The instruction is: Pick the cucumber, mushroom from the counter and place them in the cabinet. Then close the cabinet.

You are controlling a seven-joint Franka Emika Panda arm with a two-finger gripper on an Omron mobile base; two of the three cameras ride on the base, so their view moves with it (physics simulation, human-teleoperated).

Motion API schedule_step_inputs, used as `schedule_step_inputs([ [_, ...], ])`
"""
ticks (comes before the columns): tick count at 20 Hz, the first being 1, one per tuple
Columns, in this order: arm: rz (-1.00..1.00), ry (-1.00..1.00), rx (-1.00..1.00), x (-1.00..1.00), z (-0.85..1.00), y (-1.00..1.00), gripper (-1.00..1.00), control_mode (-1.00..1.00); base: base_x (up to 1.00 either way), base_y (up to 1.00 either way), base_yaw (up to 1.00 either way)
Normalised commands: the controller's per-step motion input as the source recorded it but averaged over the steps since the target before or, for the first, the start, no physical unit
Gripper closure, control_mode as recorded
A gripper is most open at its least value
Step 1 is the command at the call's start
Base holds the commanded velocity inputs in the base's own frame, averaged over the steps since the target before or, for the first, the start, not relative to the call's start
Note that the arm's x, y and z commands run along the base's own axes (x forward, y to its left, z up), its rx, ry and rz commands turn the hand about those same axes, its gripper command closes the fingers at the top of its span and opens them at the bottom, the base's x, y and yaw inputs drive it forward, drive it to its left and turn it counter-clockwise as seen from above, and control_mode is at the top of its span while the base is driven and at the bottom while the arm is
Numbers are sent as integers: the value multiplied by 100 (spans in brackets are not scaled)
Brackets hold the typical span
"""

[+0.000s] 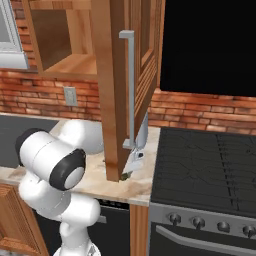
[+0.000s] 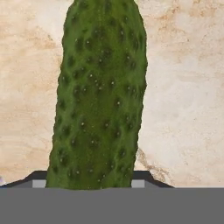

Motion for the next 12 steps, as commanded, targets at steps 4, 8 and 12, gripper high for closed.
schedule_step_inputs([
  [4, 8, -19, 0, -40, 89, 4, 100, -100, 0, 0, 0],
  [8, 2, -26, 0, -26, 100, 41, 100, -100, 0, 0, 0],
  [12, 0, -22, 0, -16, 100, 66, 100, -100, 0, 0, 0],
])
